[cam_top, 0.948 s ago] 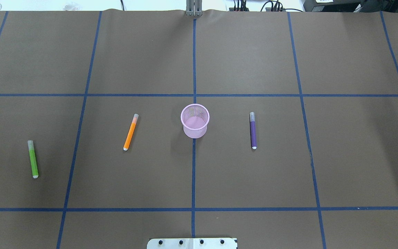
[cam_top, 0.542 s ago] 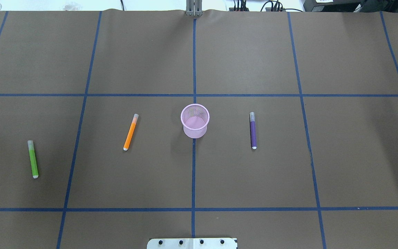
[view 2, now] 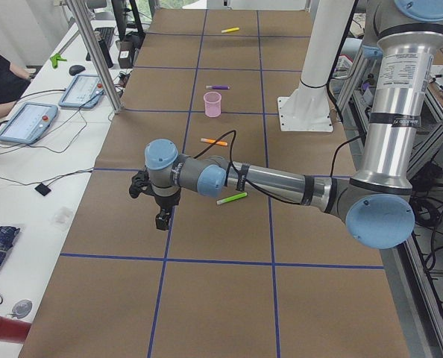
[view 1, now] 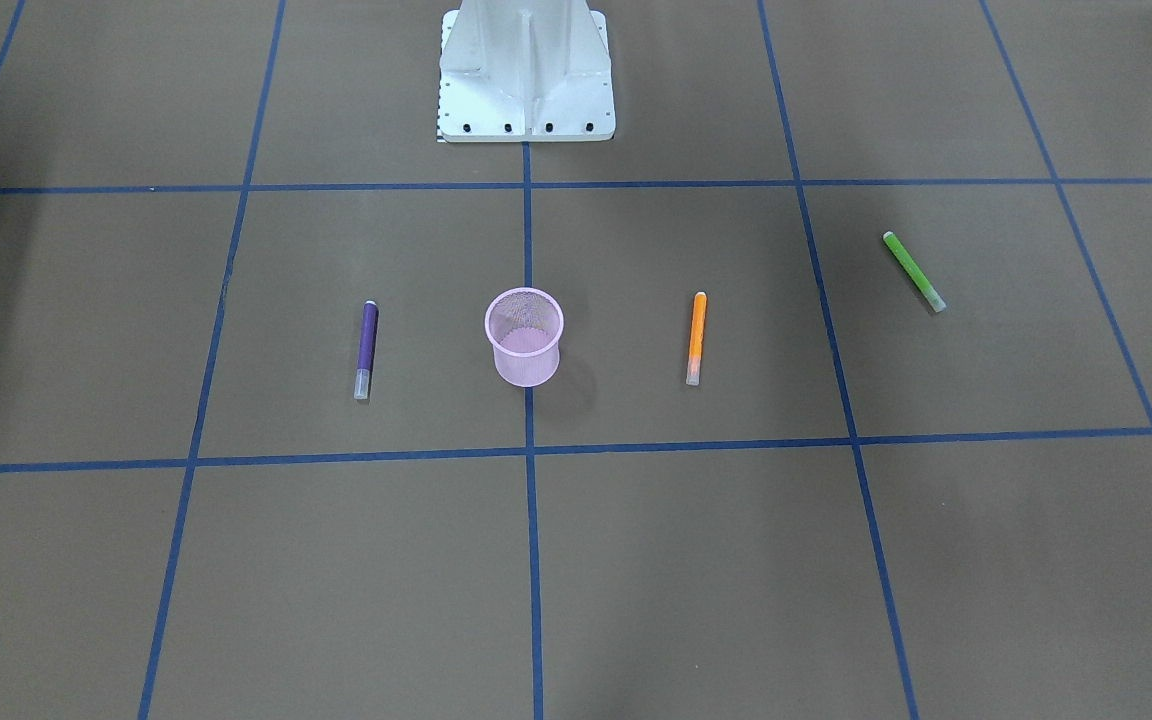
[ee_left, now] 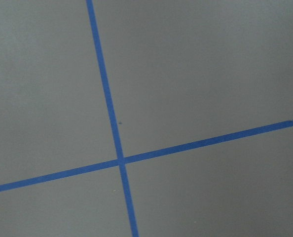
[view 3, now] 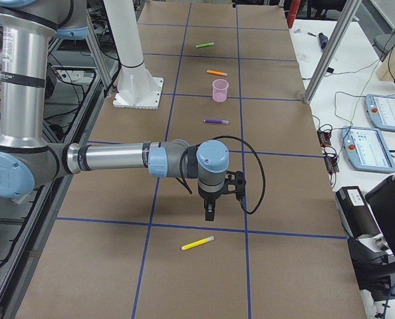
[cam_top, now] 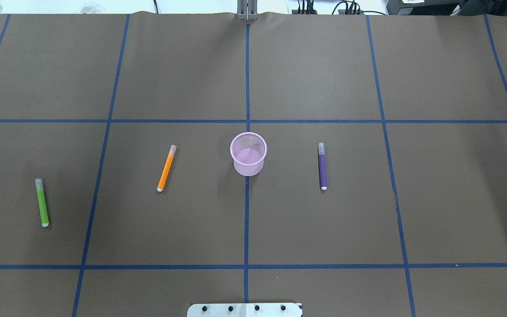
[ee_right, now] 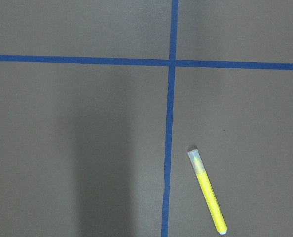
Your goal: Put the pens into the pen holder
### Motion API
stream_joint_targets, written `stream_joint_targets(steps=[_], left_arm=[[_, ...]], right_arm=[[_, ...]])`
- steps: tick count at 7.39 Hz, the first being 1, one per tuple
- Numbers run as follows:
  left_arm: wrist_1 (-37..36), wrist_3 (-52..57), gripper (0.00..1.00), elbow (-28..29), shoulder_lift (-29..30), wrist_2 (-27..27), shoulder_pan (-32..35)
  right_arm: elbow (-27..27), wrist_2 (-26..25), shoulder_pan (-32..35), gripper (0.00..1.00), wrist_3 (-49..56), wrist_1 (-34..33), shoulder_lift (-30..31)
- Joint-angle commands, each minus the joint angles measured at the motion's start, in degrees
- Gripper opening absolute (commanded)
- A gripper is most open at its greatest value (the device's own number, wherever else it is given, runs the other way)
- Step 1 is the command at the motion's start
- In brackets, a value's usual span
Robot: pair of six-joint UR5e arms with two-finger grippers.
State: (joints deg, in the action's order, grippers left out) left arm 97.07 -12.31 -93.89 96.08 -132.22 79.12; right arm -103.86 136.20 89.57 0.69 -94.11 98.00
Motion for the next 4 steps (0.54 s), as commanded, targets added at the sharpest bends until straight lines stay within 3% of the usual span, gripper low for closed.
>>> stream_joint_targets(steps=[1,2,4], left_arm=[[2.5,-17.6,1.0,-2.2,-0.7,0.6,-5.4],[7.6,-21.5,1.0,-3.8,-4.6,0.9,-8.5],[15.3,-43.9,1.0,-9.3,-9.0,10.7,-19.0]], right_arm=[[0.3,-0.6,0.0,1.0,0.1,-0.1,-0.6],[0.8,-0.5,0.0,1.0,0.0,0.0,-0.4],[0.9,-0.2,0.0,1.0,-0.1,0.1,-0.1]])
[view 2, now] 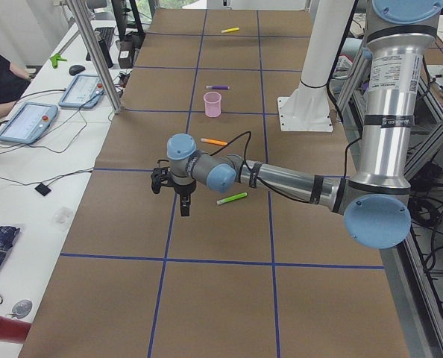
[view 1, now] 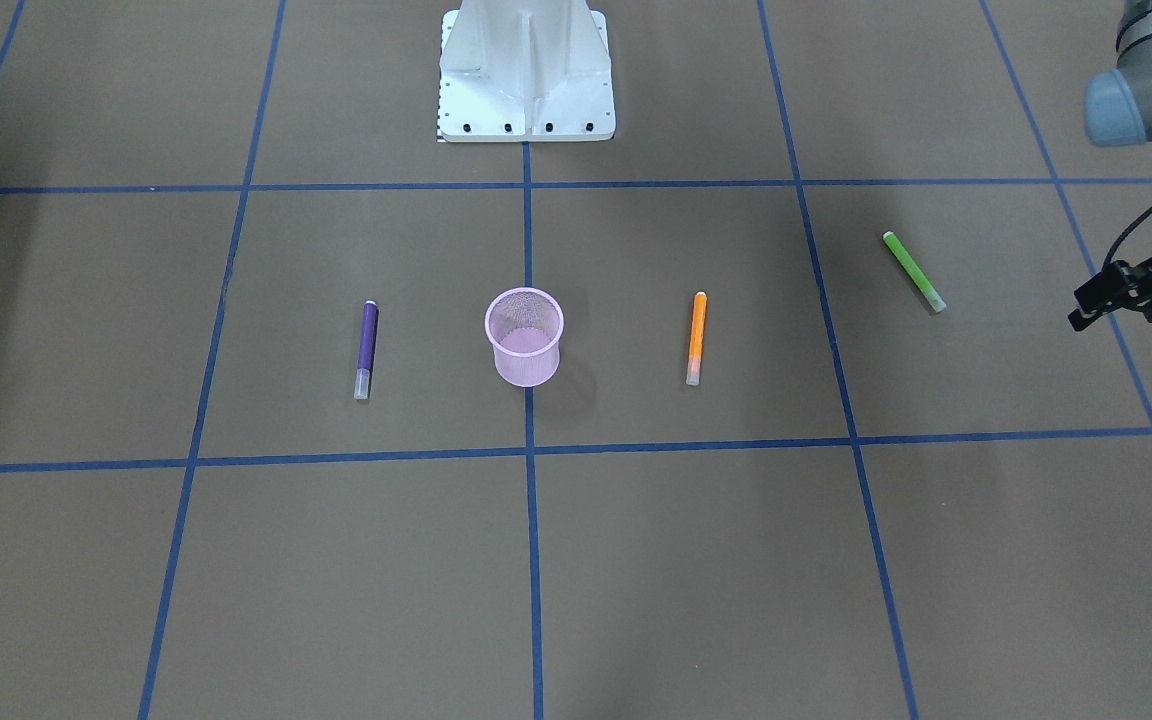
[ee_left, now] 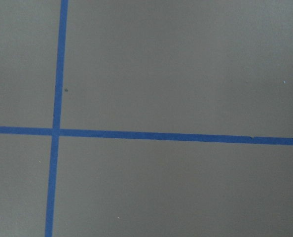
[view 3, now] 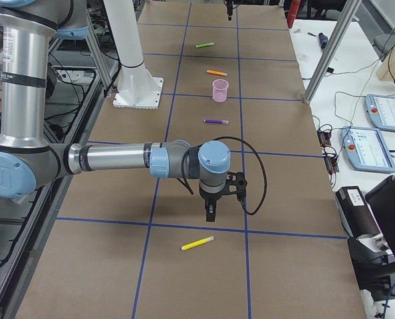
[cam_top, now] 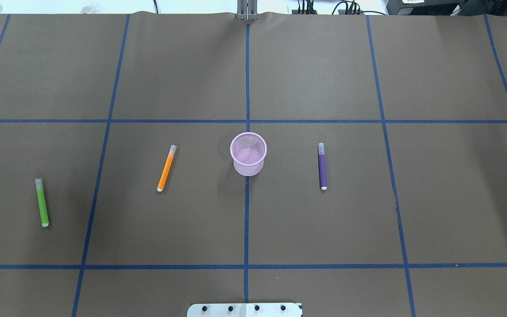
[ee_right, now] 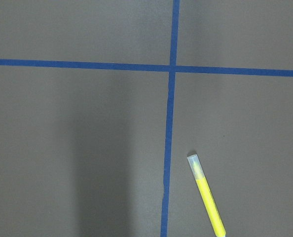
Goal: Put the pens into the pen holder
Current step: 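Lower the left gripper down onto the green marker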
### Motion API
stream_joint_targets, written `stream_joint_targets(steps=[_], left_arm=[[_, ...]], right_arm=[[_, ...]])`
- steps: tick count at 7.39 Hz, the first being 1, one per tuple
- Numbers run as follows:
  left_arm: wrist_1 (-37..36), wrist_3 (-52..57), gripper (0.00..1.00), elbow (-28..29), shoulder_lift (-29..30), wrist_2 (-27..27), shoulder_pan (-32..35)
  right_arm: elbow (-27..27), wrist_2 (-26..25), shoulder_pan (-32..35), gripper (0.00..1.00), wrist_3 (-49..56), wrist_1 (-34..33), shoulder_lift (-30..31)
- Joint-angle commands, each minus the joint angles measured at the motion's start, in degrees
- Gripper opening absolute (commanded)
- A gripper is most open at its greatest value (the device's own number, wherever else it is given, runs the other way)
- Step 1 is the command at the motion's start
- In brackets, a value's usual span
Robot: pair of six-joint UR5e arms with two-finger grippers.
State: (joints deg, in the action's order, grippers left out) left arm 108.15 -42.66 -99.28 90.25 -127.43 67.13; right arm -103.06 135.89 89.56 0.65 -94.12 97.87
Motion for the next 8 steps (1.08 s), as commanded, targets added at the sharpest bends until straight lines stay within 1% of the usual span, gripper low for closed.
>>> stream_joint_targets(steps=[1,2,3,4,5,7,8], left_arm=[[4.4,-19.9,1.0,-7.8,-5.1,8.7,-11.7],[6.1,-24.7,1.0,-9.2,-6.0,8.5,-13.5],[6.9,-29.8,1.0,-9.3,-6.4,9.4,-17.4],[6.5,-30.5,1.0,-9.1,-6.7,12.7,-21.3],[6.6,-30.6,1.0,-8.8,-7.9,14.4,-23.7],[6.8,-30.8,0.99,-7.4,-7.9,14.6,-25.1],[6.9,-30.8,0.95,-6.5,-7.4,14.5,-25.4]], right_arm=[[0.4,0.0,0.0,1.0,0.0,0.1,-0.6],[0.5,0.1,0.0,1.0,0.0,0.1,-0.6],[0.5,0.2,0.0,1.0,0.0,0.1,-0.6],[0.5,0.2,0.0,1.0,0.0,0.0,-0.5],[0.6,0.2,0.0,1.0,-0.1,-0.1,-0.5],[0.9,0.5,0.0,1.0,-0.2,-0.1,-0.5],[0.9,0.6,0.0,1.0,-0.2,-0.2,-0.5]])
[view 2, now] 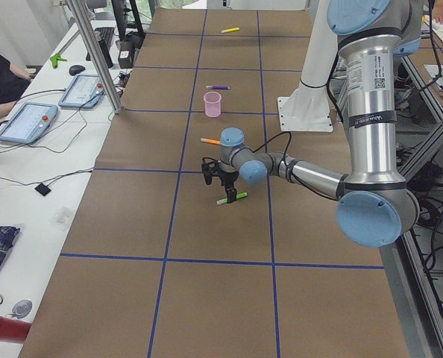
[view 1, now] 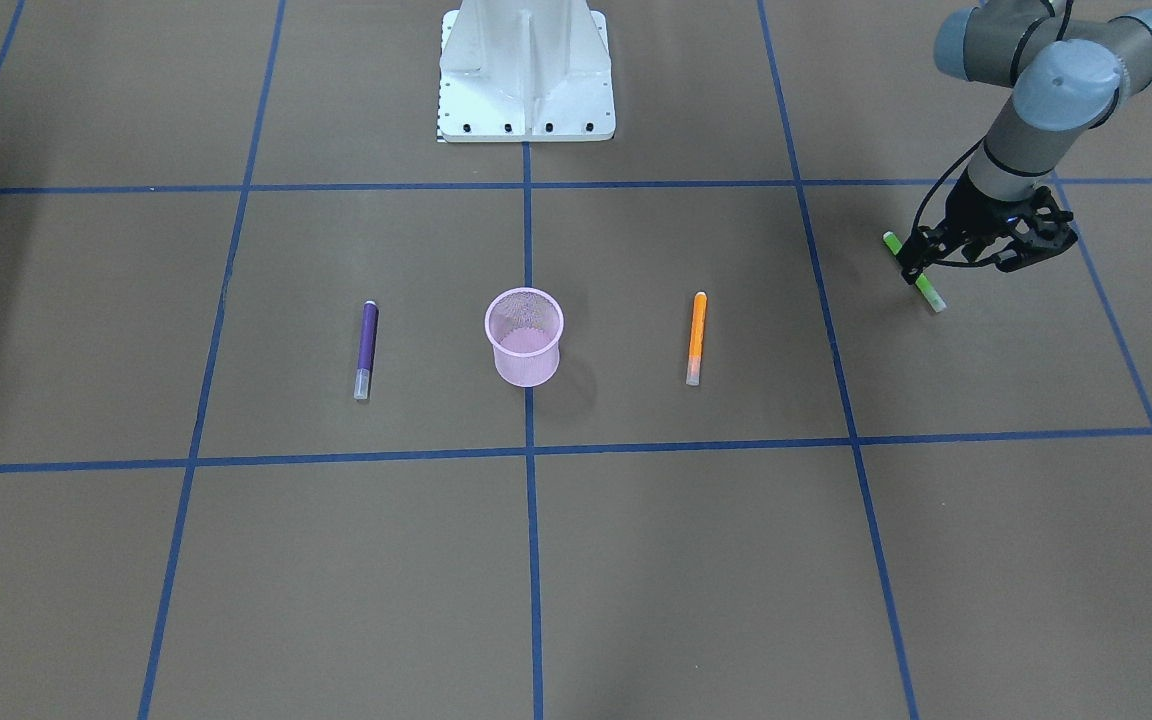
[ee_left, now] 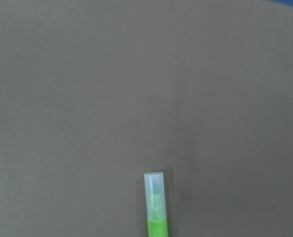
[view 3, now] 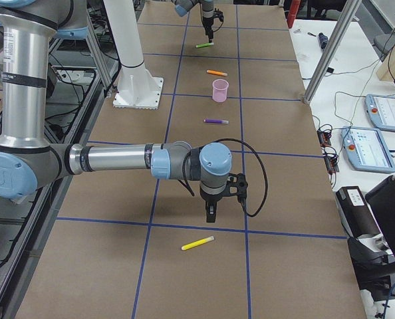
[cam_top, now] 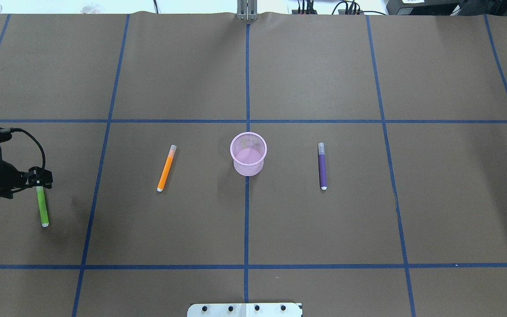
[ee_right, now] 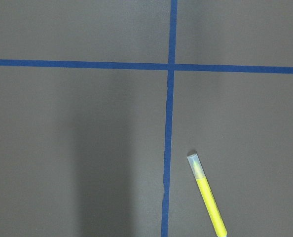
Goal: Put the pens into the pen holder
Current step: 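Lower the left gripper down onto the green marker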
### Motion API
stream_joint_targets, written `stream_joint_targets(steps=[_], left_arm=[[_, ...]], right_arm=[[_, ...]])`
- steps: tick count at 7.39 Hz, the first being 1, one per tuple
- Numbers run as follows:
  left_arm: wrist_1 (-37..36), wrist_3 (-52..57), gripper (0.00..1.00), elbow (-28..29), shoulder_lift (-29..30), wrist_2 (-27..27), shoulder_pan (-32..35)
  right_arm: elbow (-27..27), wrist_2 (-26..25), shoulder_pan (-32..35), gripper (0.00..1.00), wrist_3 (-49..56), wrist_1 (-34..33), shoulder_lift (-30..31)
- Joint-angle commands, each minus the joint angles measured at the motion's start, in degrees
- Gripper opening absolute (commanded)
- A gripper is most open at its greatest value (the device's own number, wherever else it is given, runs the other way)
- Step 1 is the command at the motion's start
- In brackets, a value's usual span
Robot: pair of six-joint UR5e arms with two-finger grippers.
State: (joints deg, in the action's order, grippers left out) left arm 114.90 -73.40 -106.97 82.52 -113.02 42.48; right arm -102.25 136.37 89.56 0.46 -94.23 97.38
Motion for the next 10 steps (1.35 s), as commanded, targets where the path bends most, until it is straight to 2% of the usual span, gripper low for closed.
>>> stream_joint_targets(steps=[1,4,10], left_arm=[[0.1,0.1,0.89,1.7,1.1,-0.1,-0.7],[0.4,0.5,0.71,3.6,2.8,-0.4,-0.6],[1.4,1.3,0.62,3.8,1.7,-0.5,-0.3]], right_arm=[[0.1,0.1,-0.1,1.0,0.0,-0.1,0.0],[0.1,0.1,-0.1,1.0,0.0,0.0,-0.1],[0.1,0.1,-0.1,1.0,0.0,0.0,-0.1]])
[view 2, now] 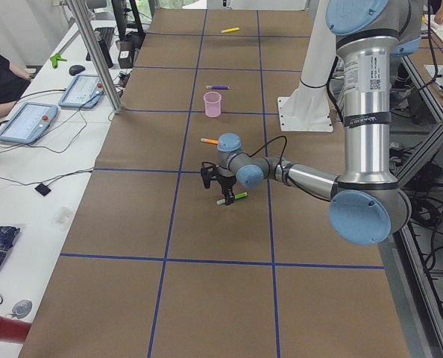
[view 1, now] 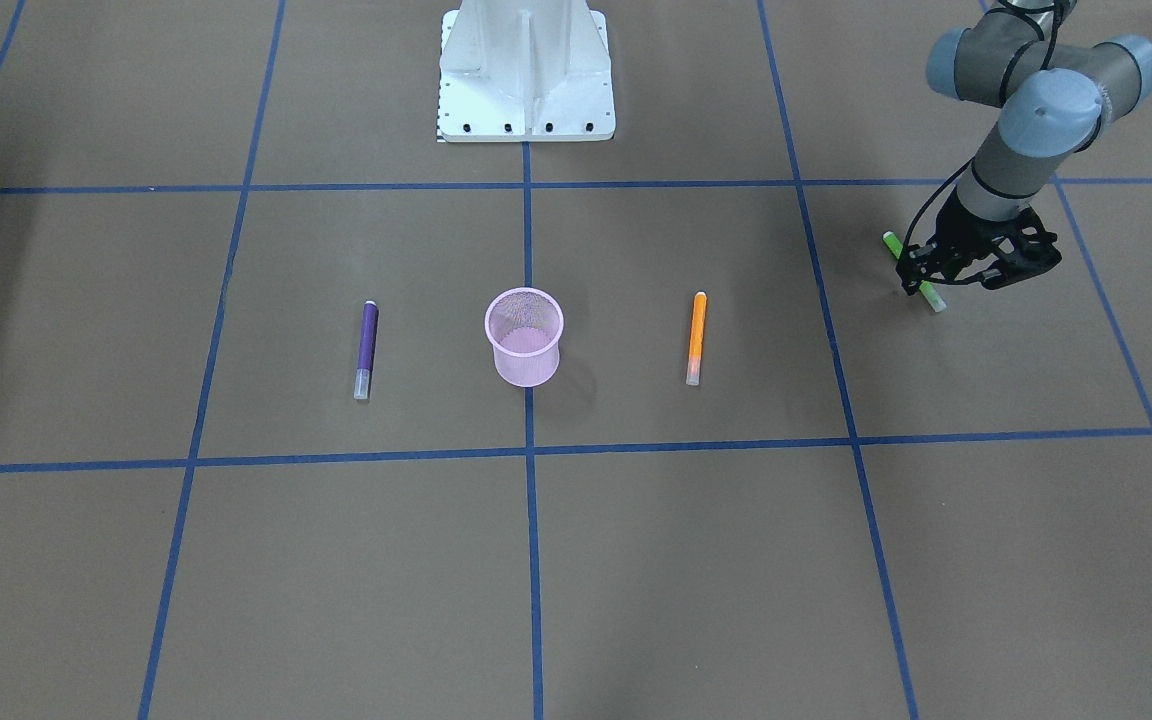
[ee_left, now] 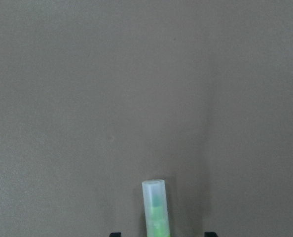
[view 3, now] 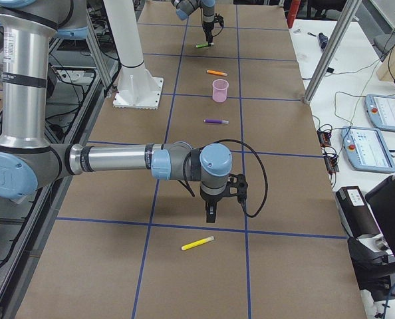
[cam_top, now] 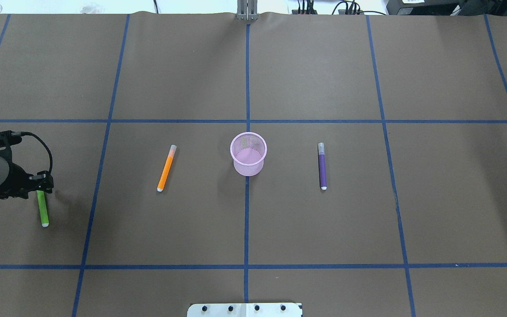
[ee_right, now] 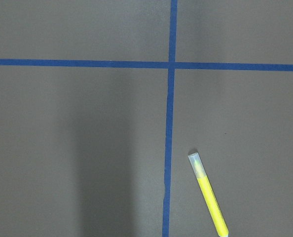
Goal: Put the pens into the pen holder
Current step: 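Close the left gripper around the green marker's cap end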
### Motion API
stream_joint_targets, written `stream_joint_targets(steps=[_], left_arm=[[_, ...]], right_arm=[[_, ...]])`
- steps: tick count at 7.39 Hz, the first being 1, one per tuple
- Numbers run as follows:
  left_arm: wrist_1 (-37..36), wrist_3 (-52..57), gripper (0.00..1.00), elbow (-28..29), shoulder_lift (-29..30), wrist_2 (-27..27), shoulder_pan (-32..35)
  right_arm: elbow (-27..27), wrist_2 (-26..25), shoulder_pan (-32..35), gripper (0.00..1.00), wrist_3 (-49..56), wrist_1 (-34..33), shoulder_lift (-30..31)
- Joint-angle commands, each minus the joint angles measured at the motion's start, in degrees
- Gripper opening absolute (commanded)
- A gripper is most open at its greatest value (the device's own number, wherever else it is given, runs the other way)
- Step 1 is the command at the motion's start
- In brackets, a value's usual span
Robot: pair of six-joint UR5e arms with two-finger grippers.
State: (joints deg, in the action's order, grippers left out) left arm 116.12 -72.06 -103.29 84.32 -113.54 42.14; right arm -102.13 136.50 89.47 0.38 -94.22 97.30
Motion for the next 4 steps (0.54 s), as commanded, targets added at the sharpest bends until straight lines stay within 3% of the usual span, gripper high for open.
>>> stream_joint_targets(steps=[1,4], left_arm=[[0.2,-0.1,0.59,0.2,0.0,0.0,0.0],[0.2,-0.1,0.56,0.9,0.3,0.0,0.0]], right_arm=[[0.0,0.0,0.0,1.0,0.1,0.0,0.0],[0.0,0.0,0.0,1.0,0.1,0.0,0.0]])
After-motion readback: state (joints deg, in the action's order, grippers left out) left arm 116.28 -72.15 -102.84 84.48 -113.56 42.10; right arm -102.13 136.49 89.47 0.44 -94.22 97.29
